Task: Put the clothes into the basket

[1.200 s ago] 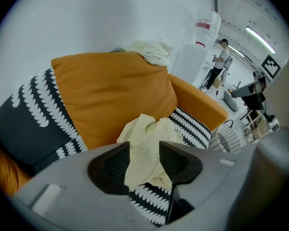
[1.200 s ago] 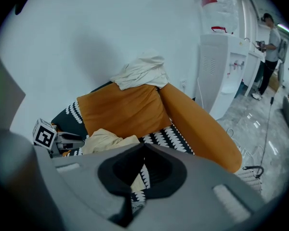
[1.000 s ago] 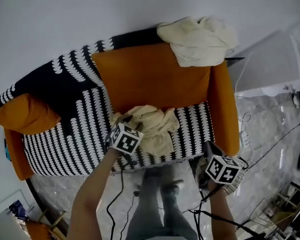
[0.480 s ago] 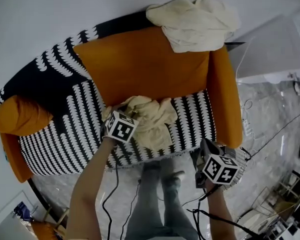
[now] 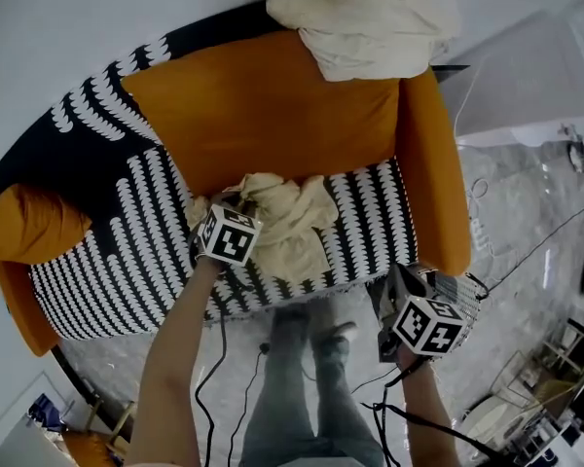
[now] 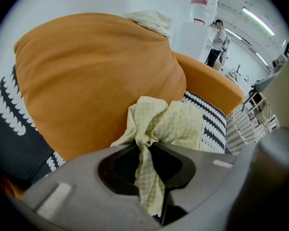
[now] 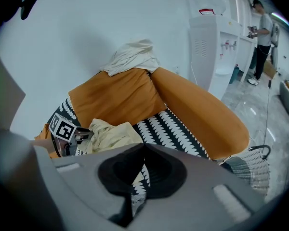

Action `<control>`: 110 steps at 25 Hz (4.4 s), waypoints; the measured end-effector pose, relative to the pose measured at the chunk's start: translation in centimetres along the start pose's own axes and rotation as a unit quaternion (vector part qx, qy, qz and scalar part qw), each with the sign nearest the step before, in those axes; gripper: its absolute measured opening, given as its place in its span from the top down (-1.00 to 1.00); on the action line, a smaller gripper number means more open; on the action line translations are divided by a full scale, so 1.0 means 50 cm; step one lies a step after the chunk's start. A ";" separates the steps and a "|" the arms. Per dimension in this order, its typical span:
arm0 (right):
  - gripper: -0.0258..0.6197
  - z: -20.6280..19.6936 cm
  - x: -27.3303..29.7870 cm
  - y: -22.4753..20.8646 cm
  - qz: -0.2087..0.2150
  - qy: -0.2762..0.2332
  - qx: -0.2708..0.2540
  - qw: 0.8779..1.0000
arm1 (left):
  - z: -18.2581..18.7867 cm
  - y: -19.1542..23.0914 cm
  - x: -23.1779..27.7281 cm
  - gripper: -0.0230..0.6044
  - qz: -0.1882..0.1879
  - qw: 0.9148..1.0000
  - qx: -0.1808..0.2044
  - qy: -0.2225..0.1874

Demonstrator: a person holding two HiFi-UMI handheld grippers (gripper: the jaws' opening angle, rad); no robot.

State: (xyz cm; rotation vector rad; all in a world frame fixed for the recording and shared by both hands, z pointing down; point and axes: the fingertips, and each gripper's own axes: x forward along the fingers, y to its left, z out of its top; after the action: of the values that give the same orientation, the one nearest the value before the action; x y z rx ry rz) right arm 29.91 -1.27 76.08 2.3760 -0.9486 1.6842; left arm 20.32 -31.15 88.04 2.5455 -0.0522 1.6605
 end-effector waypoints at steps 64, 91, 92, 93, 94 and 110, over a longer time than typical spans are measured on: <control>0.91 0.131 -0.954 -0.131 0.020 -0.403 -0.040 0.914 | 0.504 -0.706 -1.172 0.82 0.066 0.878 0.114 -0.460; 0.91 -0.105 -1.261 -0.438 -0.080 -0.464 0.063 0.880 | 0.538 -1.207 -1.225 0.82 -0.088 0.850 0.220 -0.470; 0.91 -0.114 -1.274 -0.452 -0.085 -0.469 0.069 0.876 | 0.540 -1.228 -1.225 0.82 -0.097 0.848 0.224 -0.471; 0.91 -0.124 -1.286 -0.467 -0.091 -0.474 0.076 0.872 | 0.542 -1.248 -1.222 0.82 -0.106 0.846 0.226 -0.471; 0.91 -0.134 -1.297 -0.481 -0.096 -0.479 0.083 0.869 | 0.544 -1.266 -1.217 0.82 -0.115 0.845 0.229 -0.470; 0.91 -0.310 -1.388 -0.644 -0.176 -0.494 0.176 0.833 | 0.515 -1.510 -1.137 0.82 -0.203 0.828 0.302 -0.426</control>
State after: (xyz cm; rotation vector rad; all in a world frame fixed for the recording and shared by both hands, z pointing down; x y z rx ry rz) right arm 19.72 61.19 30.39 3.4323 -0.1554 0.4296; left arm 27.16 39.73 20.77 3.1852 1.0087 0.3065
